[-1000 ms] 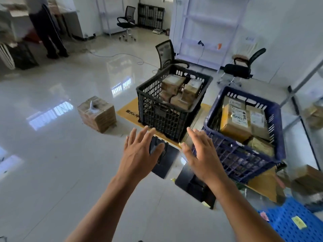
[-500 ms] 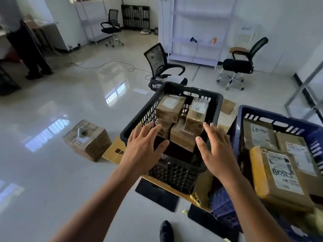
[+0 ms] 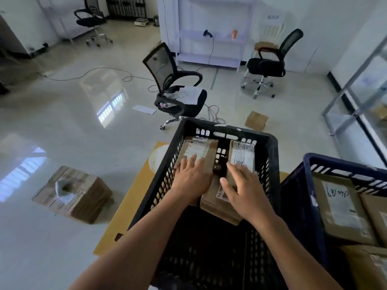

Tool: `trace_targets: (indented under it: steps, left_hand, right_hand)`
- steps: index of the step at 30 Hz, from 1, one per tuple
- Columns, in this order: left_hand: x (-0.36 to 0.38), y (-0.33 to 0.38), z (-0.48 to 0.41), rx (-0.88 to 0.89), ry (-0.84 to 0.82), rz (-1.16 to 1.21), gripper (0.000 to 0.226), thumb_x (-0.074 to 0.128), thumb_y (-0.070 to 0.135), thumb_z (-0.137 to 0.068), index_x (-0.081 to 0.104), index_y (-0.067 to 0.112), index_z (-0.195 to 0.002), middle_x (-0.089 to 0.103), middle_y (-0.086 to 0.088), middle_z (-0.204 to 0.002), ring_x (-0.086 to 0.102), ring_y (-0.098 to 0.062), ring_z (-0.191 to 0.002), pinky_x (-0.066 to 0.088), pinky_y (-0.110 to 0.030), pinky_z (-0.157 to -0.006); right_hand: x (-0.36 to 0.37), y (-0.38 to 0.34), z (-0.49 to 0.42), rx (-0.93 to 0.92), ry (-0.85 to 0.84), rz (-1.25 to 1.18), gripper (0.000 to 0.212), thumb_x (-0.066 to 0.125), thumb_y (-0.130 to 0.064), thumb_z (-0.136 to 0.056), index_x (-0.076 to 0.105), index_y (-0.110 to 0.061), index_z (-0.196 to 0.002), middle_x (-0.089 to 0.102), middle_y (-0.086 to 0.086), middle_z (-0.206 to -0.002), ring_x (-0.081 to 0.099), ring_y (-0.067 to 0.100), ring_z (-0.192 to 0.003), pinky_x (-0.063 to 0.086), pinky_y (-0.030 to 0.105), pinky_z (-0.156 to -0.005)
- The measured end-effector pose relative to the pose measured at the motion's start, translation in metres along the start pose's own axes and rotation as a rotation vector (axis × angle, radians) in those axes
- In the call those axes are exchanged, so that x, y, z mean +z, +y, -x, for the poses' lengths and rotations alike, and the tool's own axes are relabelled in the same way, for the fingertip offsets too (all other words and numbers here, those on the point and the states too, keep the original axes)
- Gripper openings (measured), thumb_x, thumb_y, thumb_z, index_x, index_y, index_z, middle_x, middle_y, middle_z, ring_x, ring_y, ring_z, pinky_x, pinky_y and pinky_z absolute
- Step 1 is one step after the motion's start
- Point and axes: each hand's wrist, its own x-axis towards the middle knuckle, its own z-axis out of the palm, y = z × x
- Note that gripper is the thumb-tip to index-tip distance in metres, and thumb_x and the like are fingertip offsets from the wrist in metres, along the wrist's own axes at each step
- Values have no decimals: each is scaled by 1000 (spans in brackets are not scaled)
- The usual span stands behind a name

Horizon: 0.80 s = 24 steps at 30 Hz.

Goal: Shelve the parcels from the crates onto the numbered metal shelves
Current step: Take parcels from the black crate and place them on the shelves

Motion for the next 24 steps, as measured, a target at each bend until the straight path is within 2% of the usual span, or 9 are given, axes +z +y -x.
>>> trace_targets:
  steps: [2, 5, 7, 10, 13, 16, 19, 22, 24]
  left_hand:
    - [2, -7, -22, 27, -62, 26, 61, 38, 47, -104, 27, 23, -159, 2, -6, -173, -4, -33, -159, 9, -53, -127]
    - [7, -14, -40, 31, -52, 93, 59, 37, 45, -107, 27, 22, -161, 1, -5, -173, -14, -28, -158, -13, -46, -125]
    - [11, -18, -44, -43, -19, 84, 64, 33, 52, -106, 16, 30, -164, -6, 2, -173, -24, -23, -156, -20, -42, -124]
    - [20, -25, -44, -55, 0, 72, 64, 27, 59, -105, 13, 37, -163, -8, 8, -173, -30, -19, -153, -17, -45, -125]
    - [20, -32, -37, -10, -8, 127, 58, 32, 55, -105, 25, 39, -160, 2, 9, -172, -27, -18, -154, -13, -47, -126]
    - [19, -33, -28, -7, 16, 240, 45, 39, 39, -108, 42, 39, -153, 10, 6, -168, -13, -21, -156, 0, -47, -128]
    - [18, -34, -16, -17, 62, 386, 44, 50, 31, -107, 48, 34, -151, 8, 14, -162, 20, -9, -145, 21, -33, -122]
    - [15, -38, -13, -55, 117, 505, 76, 70, 27, -97, 27, 37, -159, 13, 23, -156, 46, -8, -124, 50, -23, -97]
    - [12, -39, -17, -102, 138, 504, 94, 79, 28, -89, 17, 46, -158, 22, 13, -160, 48, -7, -119, 53, -21, -88]
  right_hand:
    - [4, 3, -16, 36, -24, 62, 71, 28, -62, -104, 22, -28, -166, 21, 2, -173, 7, 18, -161, 7, 47, -131]
    - [7, 5, -33, 71, -24, 117, 69, 29, -60, -105, 23, -27, -166, 20, 2, -173, 5, 19, -162, 3, 46, -132]
    - [8, 6, -42, 97, -54, 155, 68, 28, -60, -106, 23, -28, -166, 16, 1, -174, 2, 19, -162, -1, 44, -132]
    - [14, 8, -48, 125, -71, 225, 67, 30, -60, -107, 27, -27, -165, 12, 3, -175, -1, 22, -162, -5, 46, -130]
    - [25, 9, -45, 138, -45, 236, 67, 30, -61, -105, 36, -26, -162, 9, 4, -175, -4, 23, -162, -9, 47, -129]
    - [39, 9, -45, 137, -74, 283, 66, 30, -64, -104, 43, -27, -158, -1, 5, -176, -15, 25, -161, -13, 54, -128]
    - [52, 9, -45, 121, -85, 298, 62, 36, -66, -103, 51, -29, -151, -18, 6, -173, -30, 28, -156, -29, 52, -120]
    - [59, 9, -45, 102, -56, 293, 60, 40, -67, -101, 56, -28, -145, -25, 5, -169, -37, 27, -150, -41, 45, -111]
    - [60, 8, -46, 104, -48, 290, 61, 41, -67, -101, 60, -25, -141, -22, 7, -171, -36, 27, -151, -39, 47, -112]
